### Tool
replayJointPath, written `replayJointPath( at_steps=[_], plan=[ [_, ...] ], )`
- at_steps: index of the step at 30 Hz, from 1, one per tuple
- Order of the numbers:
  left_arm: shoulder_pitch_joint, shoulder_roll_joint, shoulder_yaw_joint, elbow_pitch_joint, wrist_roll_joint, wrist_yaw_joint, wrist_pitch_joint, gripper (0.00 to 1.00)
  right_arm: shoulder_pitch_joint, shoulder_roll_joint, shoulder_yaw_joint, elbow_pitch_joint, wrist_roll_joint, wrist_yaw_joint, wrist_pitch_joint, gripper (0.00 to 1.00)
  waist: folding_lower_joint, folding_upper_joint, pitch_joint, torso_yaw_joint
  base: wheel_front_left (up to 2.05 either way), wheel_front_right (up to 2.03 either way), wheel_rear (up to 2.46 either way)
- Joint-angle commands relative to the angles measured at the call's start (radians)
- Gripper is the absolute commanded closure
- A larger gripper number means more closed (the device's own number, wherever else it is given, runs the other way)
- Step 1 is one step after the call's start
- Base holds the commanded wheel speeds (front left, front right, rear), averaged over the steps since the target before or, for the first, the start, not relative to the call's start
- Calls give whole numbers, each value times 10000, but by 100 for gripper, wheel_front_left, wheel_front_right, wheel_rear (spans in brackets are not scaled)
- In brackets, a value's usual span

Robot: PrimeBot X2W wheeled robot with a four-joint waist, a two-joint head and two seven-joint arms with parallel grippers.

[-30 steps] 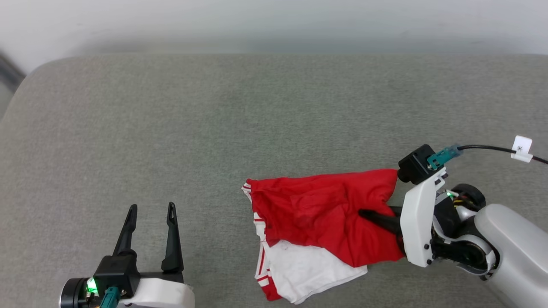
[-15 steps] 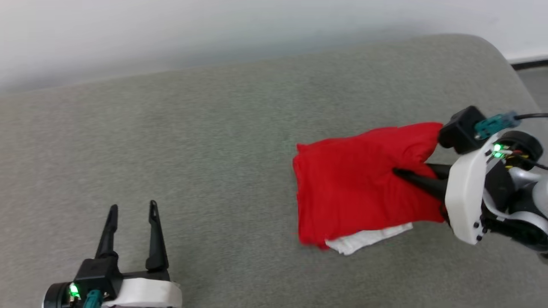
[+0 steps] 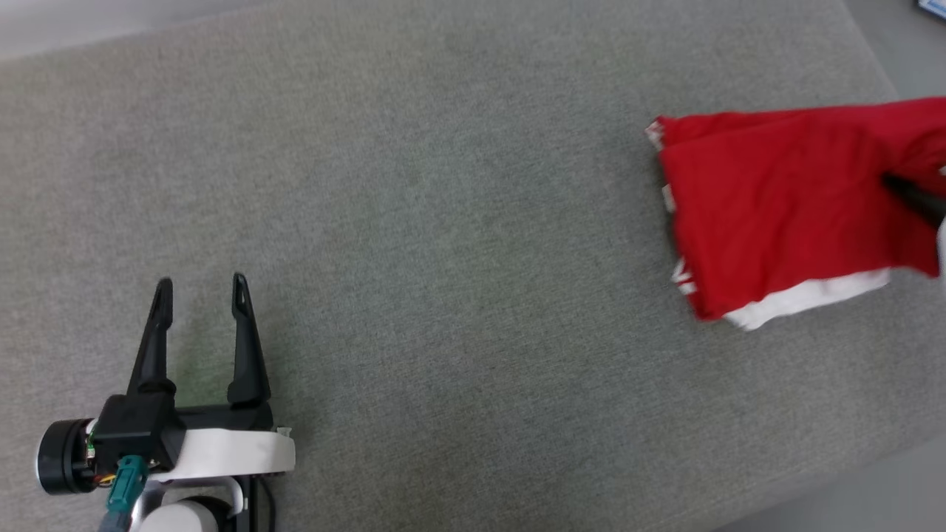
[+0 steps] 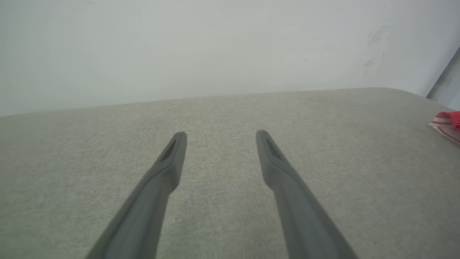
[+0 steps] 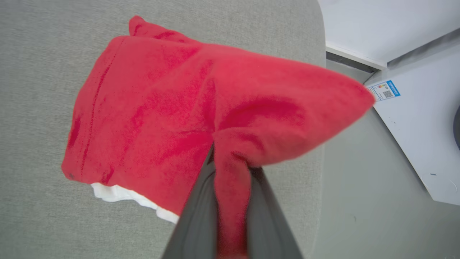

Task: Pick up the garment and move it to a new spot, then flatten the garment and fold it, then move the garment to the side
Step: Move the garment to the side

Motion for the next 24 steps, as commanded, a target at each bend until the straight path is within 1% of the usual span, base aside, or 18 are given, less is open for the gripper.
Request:
replayJointPath(
  at_steps=[1,7,11,13,17,18,19,20,22,24],
  plan=[
    [-150,34,-4,-48,30,-33,-22,0,-192,-23,-72,124,-46,-9,-65,100,-1,0,383,72,0,0,0],
    [-592,136,-16,-433,189,-269,-22,0,-1029,-70,-635,1944,-769,-10,-350,100,-1,0,1296,346,0,0,0],
    [-833,193,21,-660,222,-348,-22,0,-1567,196,-1110,3065,-1164,-10,-709,100,-1,0,1808,452,0,0,0],
    [-916,210,55,-748,236,-358,-22,0,-1696,437,-1273,3502,-1313,-10,-838,100,-1,0,1996,473,0,0,0],
    [-993,212,66,-721,258,-401,-22,0,-1856,854,-1447,4273,-1627,-10,-956,100,-1,0,2063,524,0,0,0],
    [-991,209,53,-672,254,-404,-21,0,-1874,944,-1492,4450,-1703,-10,-963,85,-1,0,2015,550,0,0,0],
    [-983,202,38,-619,249,-394,-21,0,-1864,1042,-1606,4655,-1725,-10,-1026,0,-1,0,1934,582,0,0,0],
    [-968,191,15,-570,241,-397,-22,0,-1859,1120,-1743,4843,-1791,-10,-1130,0,-1,0,1823,630,0,0,0],
    [-878,168,-60,-483,228,-415,-22,0,-1962,1067,-1893,5134,-2292,-10,-1527,0,-1,0,1548,733,0,0,0],
    [-730,147,-125,-394,224,-412,-22,0,-2049,1206,-2176,5420,-2682,-10,-1982,0,-1,0,1207,814,0,0,0]
  ],
)
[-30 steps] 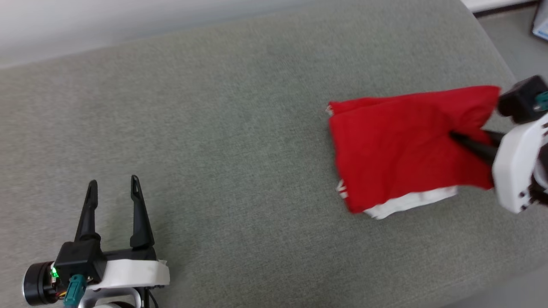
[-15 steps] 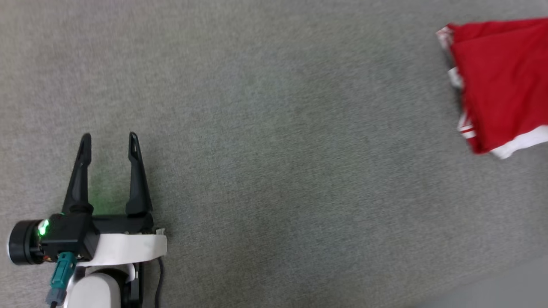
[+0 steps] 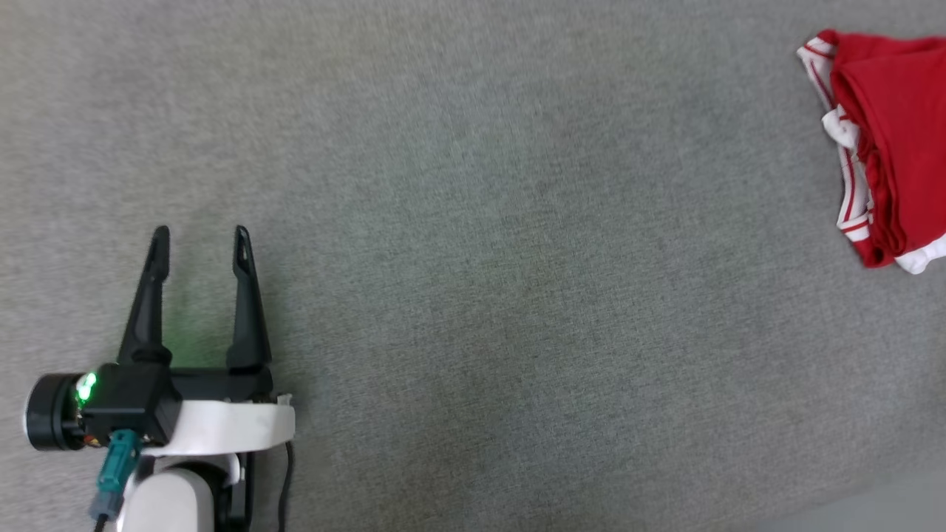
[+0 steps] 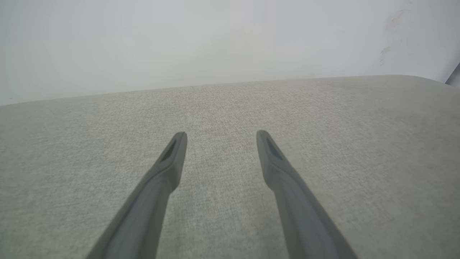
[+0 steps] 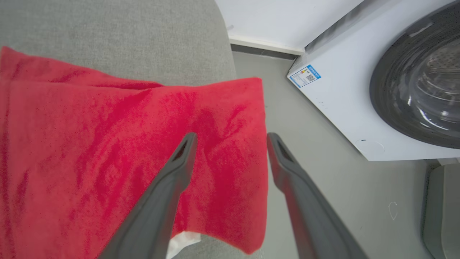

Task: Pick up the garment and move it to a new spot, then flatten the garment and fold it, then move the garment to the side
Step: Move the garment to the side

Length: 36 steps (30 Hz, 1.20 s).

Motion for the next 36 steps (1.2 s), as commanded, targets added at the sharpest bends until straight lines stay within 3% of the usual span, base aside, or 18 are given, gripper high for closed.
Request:
replayJointPath(
  at_steps=[1,8,13,21,26,36],
  plan=[
    [145,-3,-26,35,32,22,-22,0,-170,131,-88,46,-214,-9,-253,0,-1,0,-445,152,0,0,0],
    [779,-92,-121,197,-182,282,-22,0,-72,939,-1267,-131,-1705,-10,-2855,0,-1,0,-1764,455,0,0,0],
    [1254,-124,-254,318,-398,550,-22,0,671,1830,-2303,-1080,-2492,-9,-4484,0,-1,0,-2651,856,0,0,0],
    [2000,-146,-612,535,-615,769,-22,0,3227,3869,-3643,-4676,-3738,-9,-4807,0,-1,0,-3626,1397,0,0,0],
    [2212,-147,-867,763,-712,866,-22,0,5250,5203,-3801,-6522,-4234,-10,-4812,0,-1,0,-4094,1756,0,0,0],
    [2639,-148,-878,1086,-729,877,-22,0,8231,6422,-4034,-7279,-4115,-9,-4814,0,-1,0,-4780,2113,0,0,0]
  ],
)
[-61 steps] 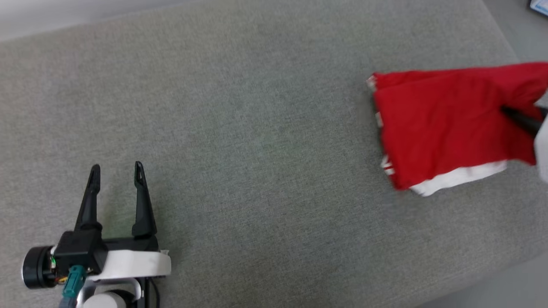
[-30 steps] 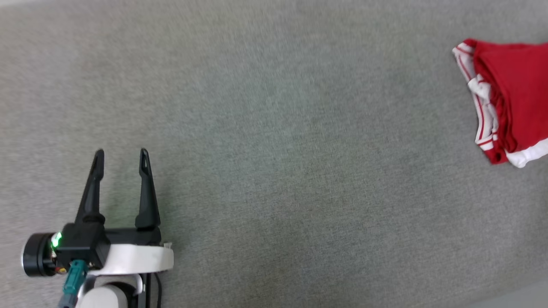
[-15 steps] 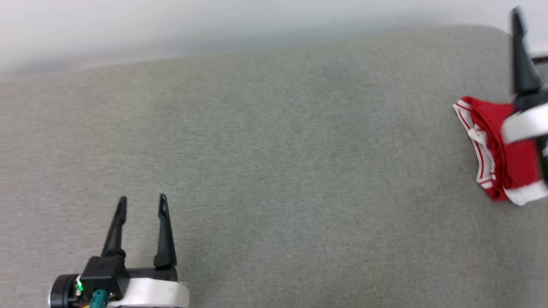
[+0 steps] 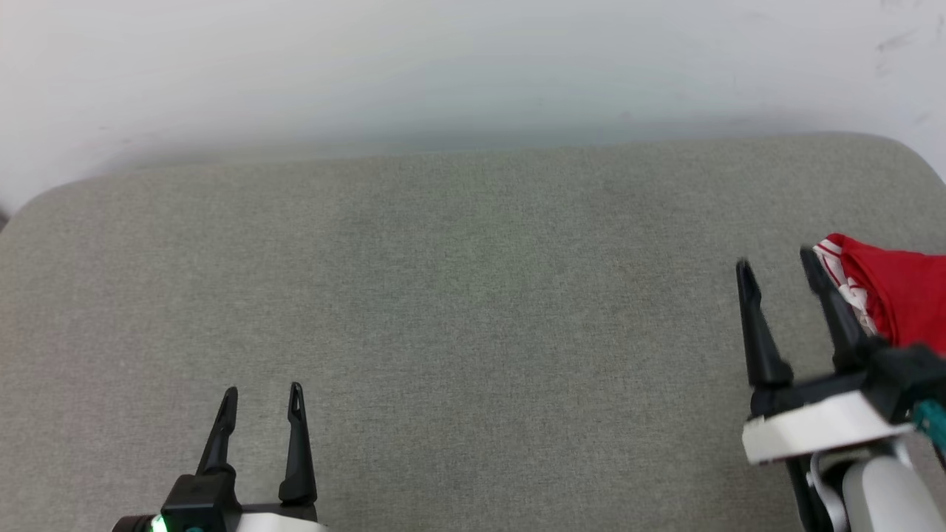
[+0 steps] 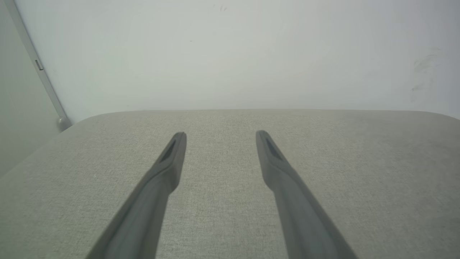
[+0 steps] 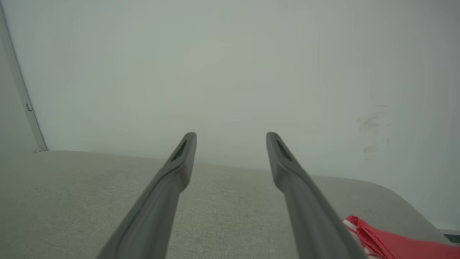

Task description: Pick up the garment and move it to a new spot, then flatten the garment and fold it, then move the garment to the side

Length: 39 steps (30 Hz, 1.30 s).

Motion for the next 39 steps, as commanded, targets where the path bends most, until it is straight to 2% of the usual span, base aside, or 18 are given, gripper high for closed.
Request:
replayJointPath(
  at_steps=[1,6,20,21,25,31,32,39],
  plan=[
    [159,-13,-6,75,-2,-18,-22,0,672,238,-133,-85,24,-7,-11,0,1,0,-191,113,0,0,0],
    [346,-12,-37,194,-29,-84,-22,0,1805,592,-405,-321,-40,-9,-11,0,1,0,-445,173,0,0,0],
    [542,-13,94,366,28,-197,-22,0,3020,981,-688,-796,67,-7,-12,0,1,0,-674,219,0,0,0],
    [481,-2,69,384,-8,-186,2,100,2939,930,-690,-750,65,-2,2,100,1,0,-675,218,0,0,0],
    [541,-9,31,731,-97,-194,49,100,3016,932,-663,-403,147,-2,24,100,1,0,-677,219,0,0,0],
    [333,63,57,840,-1446,-304,278,100,2854,871,-662,-280,1451,-2,265,100,1,0,-675,221,0,0,0],
    [204,99,71,944,-2085,-374,394,100,2753,840,-665,-195,2068,-2,384,100,1,0,-675,222,0,0,0],
    [-78,167,108,1184,-3477,-535,654,100,2541,784,-680,-20,3410,-3,650,100,1,0,-674,225,0,0,0]
  ],
)
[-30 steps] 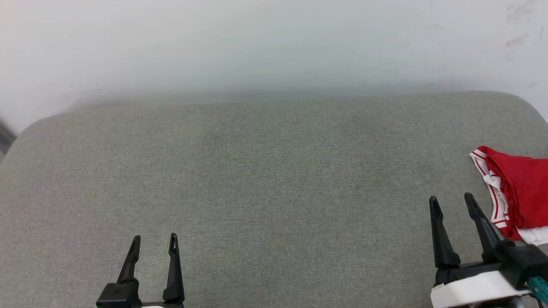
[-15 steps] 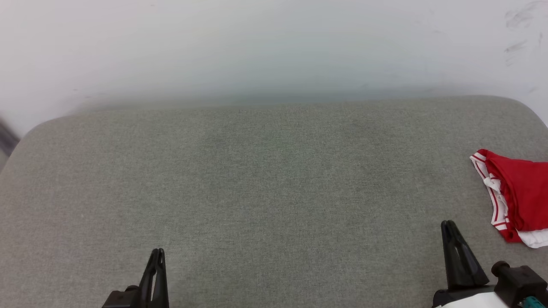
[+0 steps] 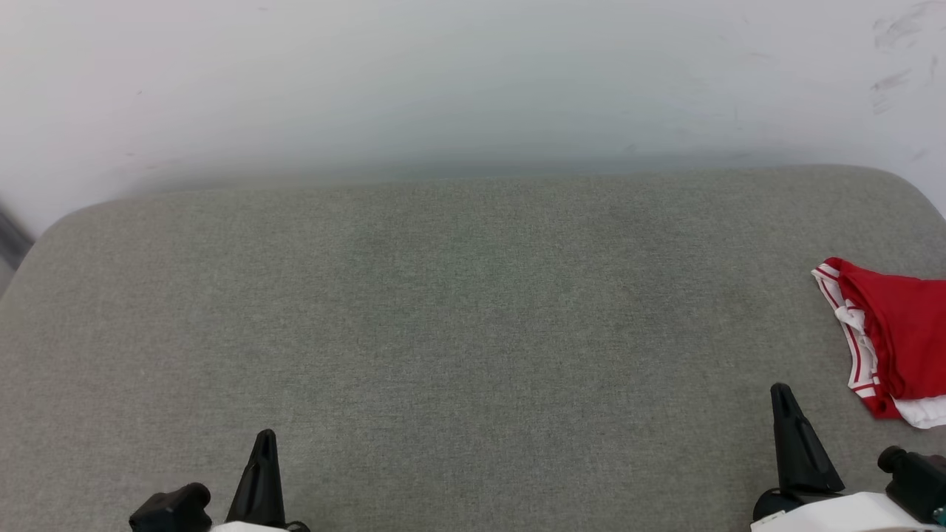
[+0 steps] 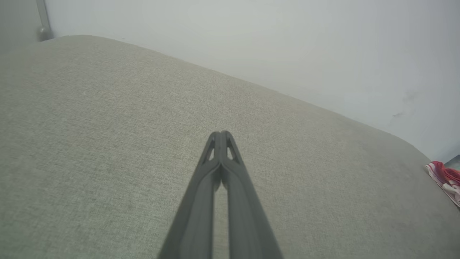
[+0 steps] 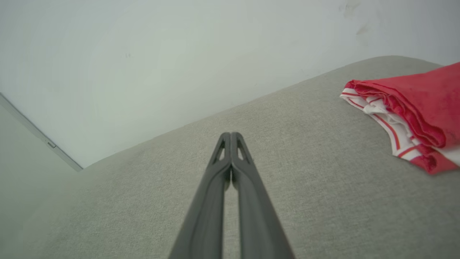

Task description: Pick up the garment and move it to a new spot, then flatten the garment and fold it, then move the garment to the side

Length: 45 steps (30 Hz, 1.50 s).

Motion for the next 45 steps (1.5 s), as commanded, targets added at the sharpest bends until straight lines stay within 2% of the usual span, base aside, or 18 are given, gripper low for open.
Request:
replayJointPath(
  at_steps=[1,23,45],
  plan=[
    [-317,87,41,-56,-516,-90,94,100,-335,-105,-23,-71,513,1,77,100,1,0,0,1,0,0,0],
    [-1009,208,209,460,-4123,-485,820,100,-849,-192,-132,364,3988,0,834,100,1,0,3,11,0,0,0],
    [-1510,246,417,835,-6809,-782,1438,100,-1249,-212,-279,702,6587,0,1472,100,1,0,7,19,0,0,0]
  ],
)
